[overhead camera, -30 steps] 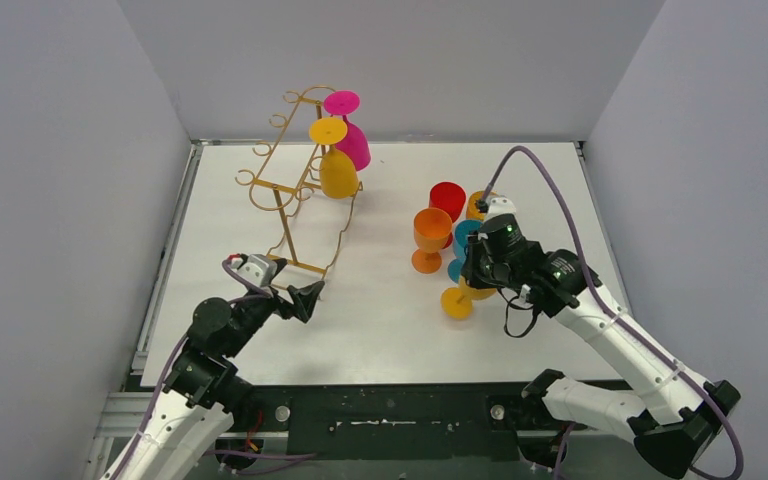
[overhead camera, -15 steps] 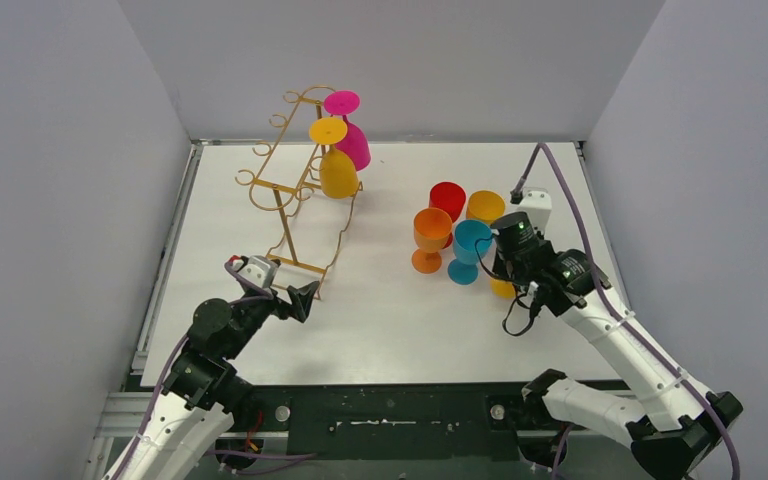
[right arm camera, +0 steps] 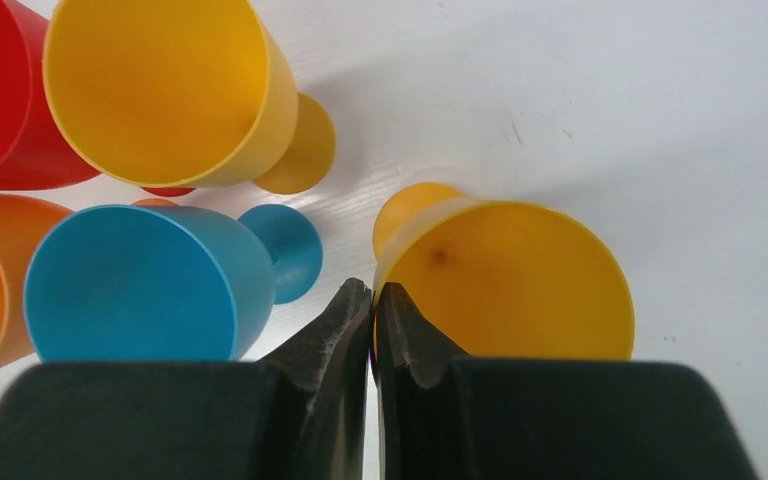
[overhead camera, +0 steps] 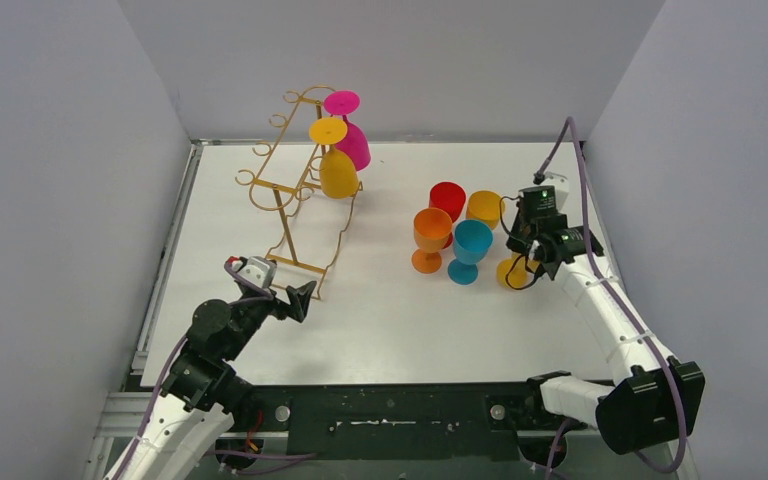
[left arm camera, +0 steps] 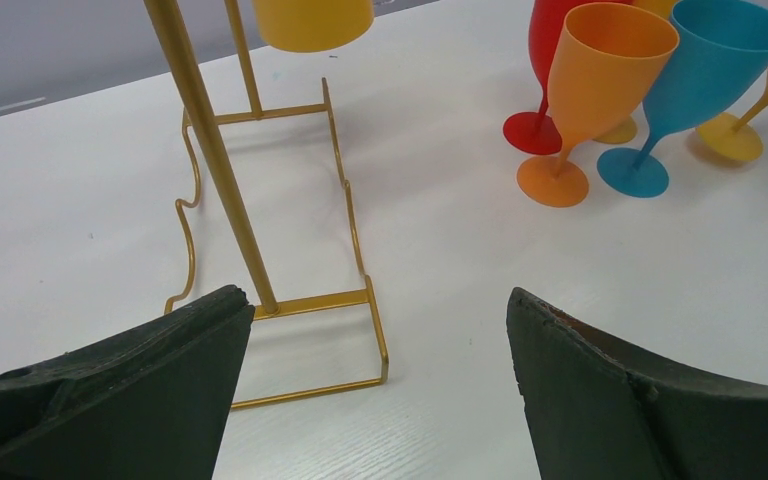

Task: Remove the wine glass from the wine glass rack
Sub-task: Place the wine glass at the center of the board.

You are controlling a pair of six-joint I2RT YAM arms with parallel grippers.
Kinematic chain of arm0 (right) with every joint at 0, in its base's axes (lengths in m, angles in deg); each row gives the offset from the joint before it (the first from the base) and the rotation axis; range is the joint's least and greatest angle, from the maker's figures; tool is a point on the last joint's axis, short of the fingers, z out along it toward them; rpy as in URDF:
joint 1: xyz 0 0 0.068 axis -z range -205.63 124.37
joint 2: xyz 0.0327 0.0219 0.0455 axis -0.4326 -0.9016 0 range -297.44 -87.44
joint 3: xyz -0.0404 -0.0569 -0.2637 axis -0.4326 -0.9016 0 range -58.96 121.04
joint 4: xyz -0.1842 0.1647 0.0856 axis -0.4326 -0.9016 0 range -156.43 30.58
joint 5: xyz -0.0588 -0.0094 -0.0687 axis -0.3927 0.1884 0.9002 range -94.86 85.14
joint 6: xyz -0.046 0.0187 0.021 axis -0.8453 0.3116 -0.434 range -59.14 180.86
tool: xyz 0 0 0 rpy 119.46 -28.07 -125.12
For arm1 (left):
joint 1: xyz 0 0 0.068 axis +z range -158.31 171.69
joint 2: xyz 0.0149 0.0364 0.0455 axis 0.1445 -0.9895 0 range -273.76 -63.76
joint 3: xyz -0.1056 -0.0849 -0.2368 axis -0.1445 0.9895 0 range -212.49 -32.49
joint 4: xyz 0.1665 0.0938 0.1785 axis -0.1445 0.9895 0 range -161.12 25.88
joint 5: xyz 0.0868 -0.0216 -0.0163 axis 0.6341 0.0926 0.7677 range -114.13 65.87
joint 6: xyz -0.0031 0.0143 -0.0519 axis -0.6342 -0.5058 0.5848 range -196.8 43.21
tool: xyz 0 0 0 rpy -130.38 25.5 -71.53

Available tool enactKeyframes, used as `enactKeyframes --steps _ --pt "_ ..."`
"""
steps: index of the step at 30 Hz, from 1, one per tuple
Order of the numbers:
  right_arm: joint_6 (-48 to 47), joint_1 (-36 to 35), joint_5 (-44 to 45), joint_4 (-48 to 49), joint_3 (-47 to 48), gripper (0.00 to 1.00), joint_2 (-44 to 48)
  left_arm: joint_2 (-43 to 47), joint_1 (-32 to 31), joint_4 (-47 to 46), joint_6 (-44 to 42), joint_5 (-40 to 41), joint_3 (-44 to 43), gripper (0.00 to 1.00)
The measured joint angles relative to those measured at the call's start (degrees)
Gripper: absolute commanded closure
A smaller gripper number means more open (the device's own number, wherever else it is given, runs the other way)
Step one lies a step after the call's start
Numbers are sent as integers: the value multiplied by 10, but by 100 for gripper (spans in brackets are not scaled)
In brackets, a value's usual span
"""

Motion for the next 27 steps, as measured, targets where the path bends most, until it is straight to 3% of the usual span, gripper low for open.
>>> enactKeyframes --steps 10,27 --pt "-11 0 -33 46 2 100 -62 1 0 10 -3 15 -2 3" --pt "-35 -7 -47 40 24 98 -78 2 0 18 -6 31 -7 3"
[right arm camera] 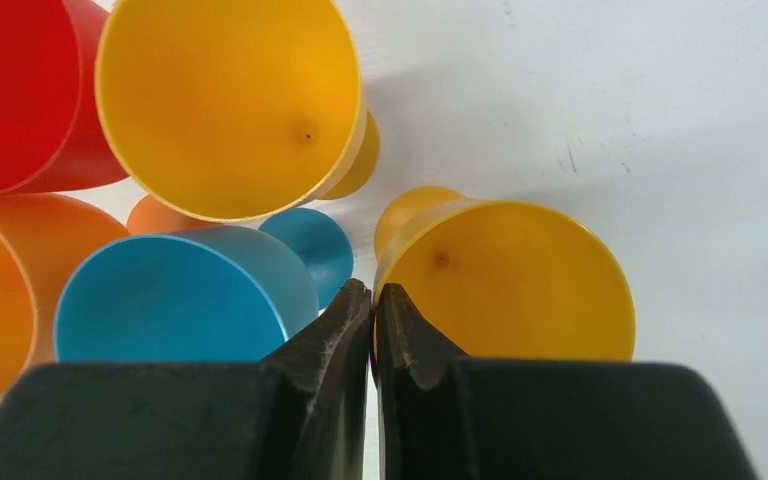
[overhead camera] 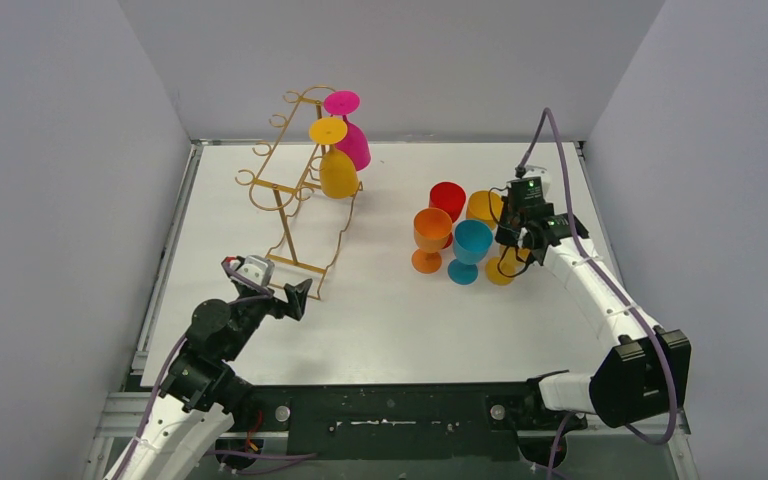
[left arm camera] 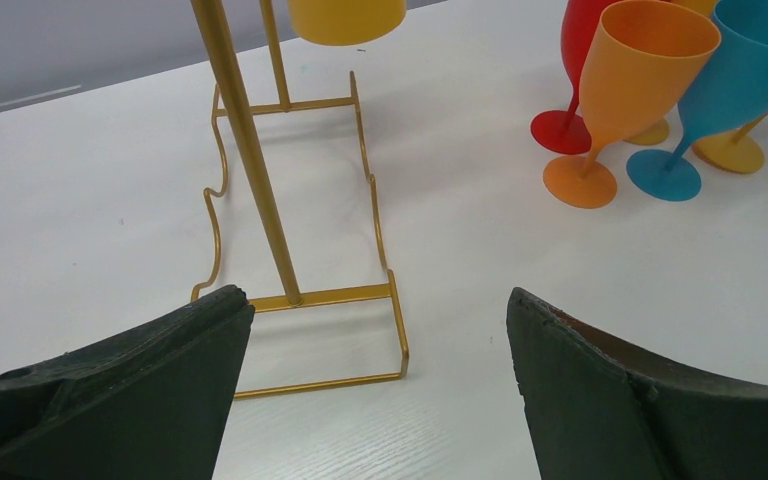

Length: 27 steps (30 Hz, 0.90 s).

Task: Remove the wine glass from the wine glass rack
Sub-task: Place the wine glass at the center of the board.

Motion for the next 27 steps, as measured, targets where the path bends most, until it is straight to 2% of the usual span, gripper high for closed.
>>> enactKeyframes --steps 16,27 --pt "-6 -43 31 -25 21 98 -16 -3 0 2 -2 2 0 3" --pt "-4 -43 46 -26 21 84 -18 -5 0 2 -3 1 0 3"
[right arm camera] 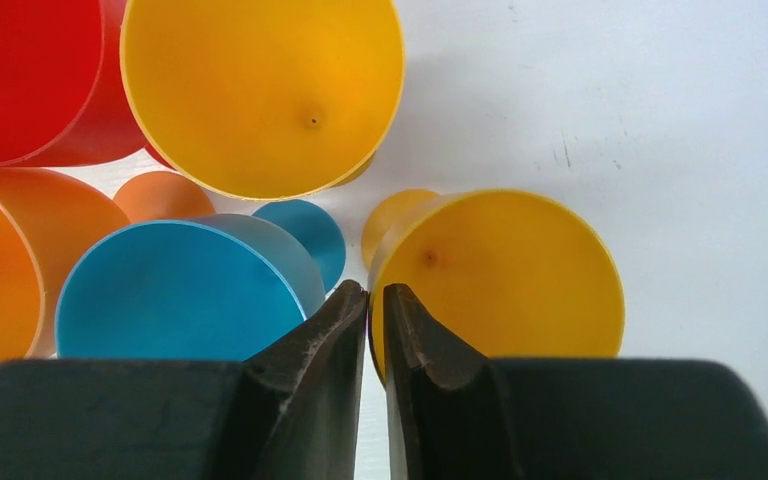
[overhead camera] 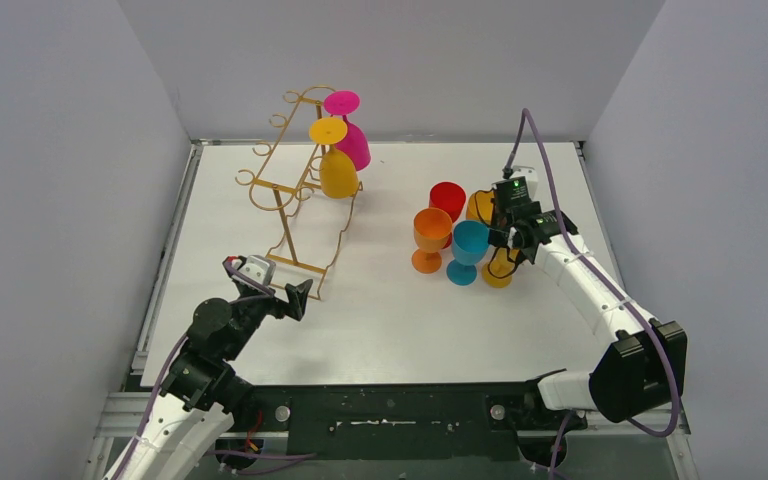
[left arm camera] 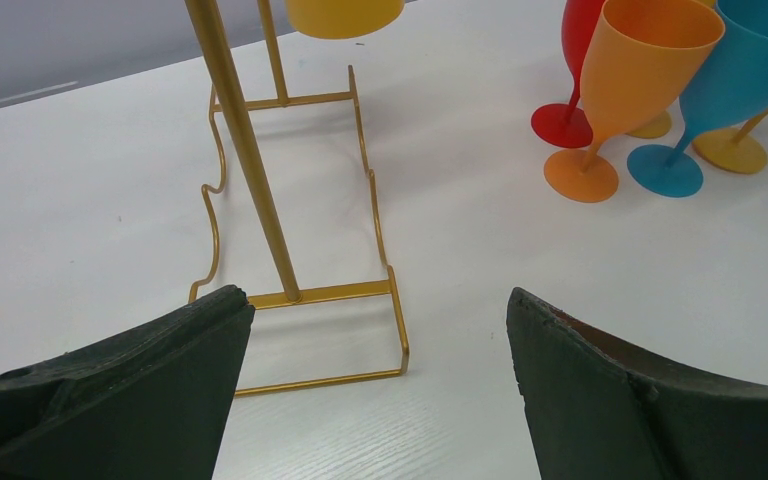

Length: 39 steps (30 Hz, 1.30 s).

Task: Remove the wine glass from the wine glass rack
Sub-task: Place the wine glass at the center of the board, then pick up the wine glass from the wine rack.

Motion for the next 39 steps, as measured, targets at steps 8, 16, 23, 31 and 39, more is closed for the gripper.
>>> enactKeyframes --steps 8,16,23,31,39 --pt "0 0 1 -7 12 77 0 0 0 0 0 0 0 3" --pt "-1 0 -10 -17 72 67 8 0 0 0 -1 0 0 3" --pt "35 0 -95 15 100 57 44 0 0 0 0 0 0 3" --pt "163 -49 -285 194 127 56 1 -17 0 7 1 -1 -8 3" --pt "243 -134 -309 329 221 53 -134 -16 0 9 2 0 -8 3"
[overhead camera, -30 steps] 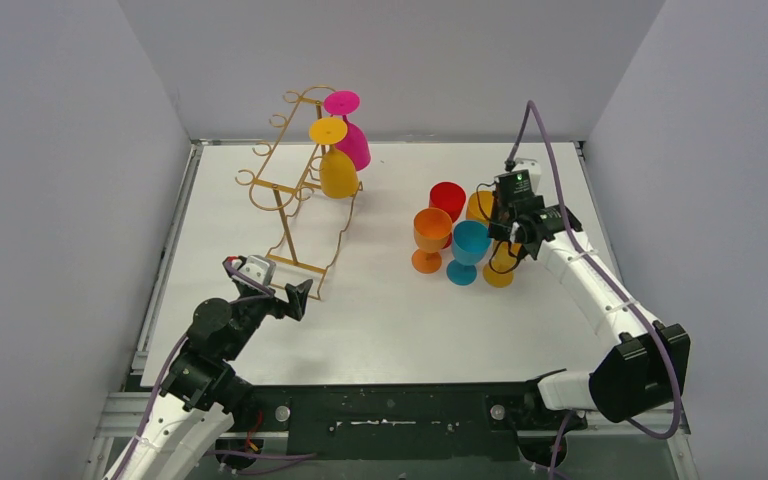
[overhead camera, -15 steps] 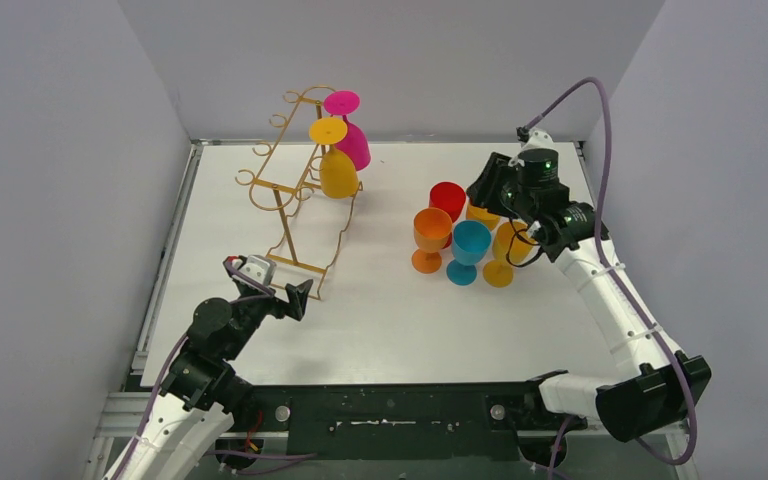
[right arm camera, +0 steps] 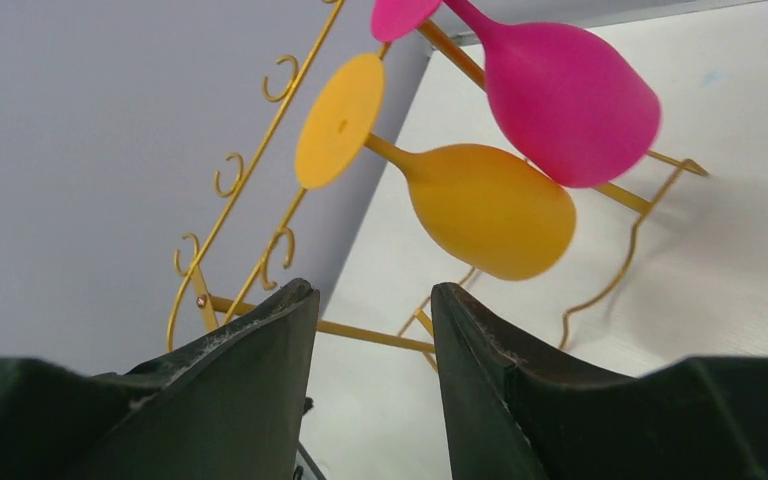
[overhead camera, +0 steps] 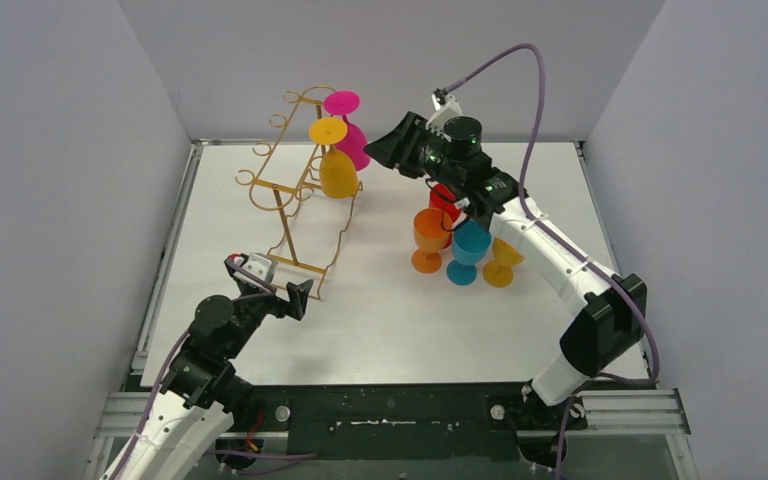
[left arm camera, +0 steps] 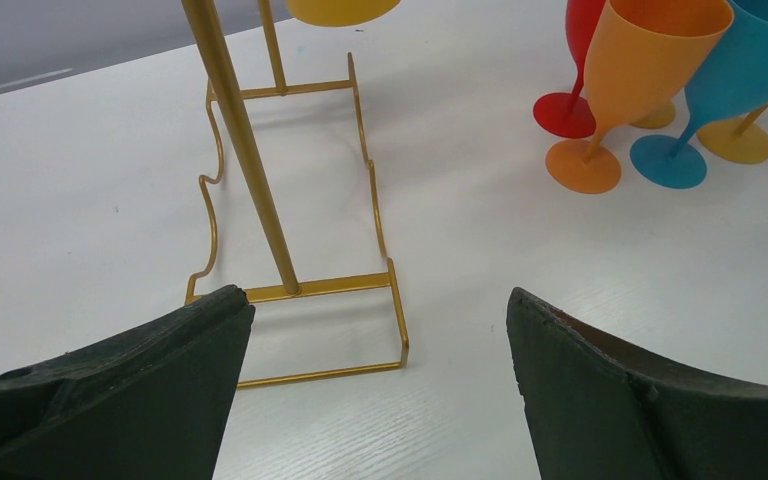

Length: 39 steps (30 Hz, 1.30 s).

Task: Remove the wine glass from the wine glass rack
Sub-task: Pick up the wine glass from the wine rack.

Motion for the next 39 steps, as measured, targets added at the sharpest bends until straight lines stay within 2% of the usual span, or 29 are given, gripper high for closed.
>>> enactKeyframes --steps 8,20,28,39 --pt "37 -37 24 50 89 54 -97 3 0 3 -2 3 0 3" --pt "77 -45 33 74 152 64 -179 0 0 6 -8 8 0 3" --pt "79 -44 40 72 170 79 -193 -3 0 8 -9 9 0 3" --pt "93 -38 46 65 179 88 -193 -18 0 12 -9 9 0 3"
